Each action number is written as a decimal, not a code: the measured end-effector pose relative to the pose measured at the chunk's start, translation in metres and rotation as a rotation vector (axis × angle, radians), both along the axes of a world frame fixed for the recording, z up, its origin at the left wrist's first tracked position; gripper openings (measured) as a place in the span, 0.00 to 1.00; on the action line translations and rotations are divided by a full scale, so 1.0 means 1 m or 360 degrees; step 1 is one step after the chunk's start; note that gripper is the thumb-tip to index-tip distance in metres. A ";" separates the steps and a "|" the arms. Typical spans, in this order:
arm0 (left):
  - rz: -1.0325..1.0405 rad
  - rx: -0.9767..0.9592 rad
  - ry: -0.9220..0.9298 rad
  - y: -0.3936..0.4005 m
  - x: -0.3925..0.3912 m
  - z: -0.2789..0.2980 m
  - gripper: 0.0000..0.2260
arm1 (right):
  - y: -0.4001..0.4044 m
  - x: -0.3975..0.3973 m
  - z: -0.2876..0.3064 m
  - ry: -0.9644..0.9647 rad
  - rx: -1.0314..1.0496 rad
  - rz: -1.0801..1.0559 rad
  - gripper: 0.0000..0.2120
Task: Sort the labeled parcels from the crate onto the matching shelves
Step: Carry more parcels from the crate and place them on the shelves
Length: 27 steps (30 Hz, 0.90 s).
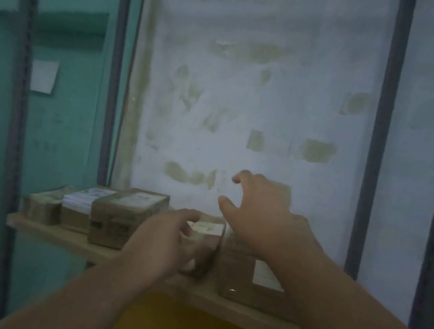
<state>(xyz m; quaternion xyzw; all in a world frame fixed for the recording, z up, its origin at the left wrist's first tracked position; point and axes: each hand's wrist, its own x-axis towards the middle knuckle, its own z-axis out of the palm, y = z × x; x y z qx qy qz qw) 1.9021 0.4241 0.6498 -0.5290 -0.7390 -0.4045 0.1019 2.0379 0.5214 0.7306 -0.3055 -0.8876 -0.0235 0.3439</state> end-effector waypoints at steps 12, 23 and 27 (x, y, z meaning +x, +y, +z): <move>0.0918 0.0022 0.0091 -0.303 -0.205 -0.085 0.19 | -0.250 -0.239 -0.051 0.0242 0.0096 0.1078 0.22; 0.1409 -0.0307 -0.0187 -0.452 -0.373 -0.159 0.19 | -0.358 -0.461 -0.131 0.0087 -0.0102 0.1418 0.21; 0.1499 -0.0354 -0.0289 -0.461 -0.451 -0.189 0.19 | -0.365 -0.556 -0.165 0.0035 -0.0222 0.1505 0.22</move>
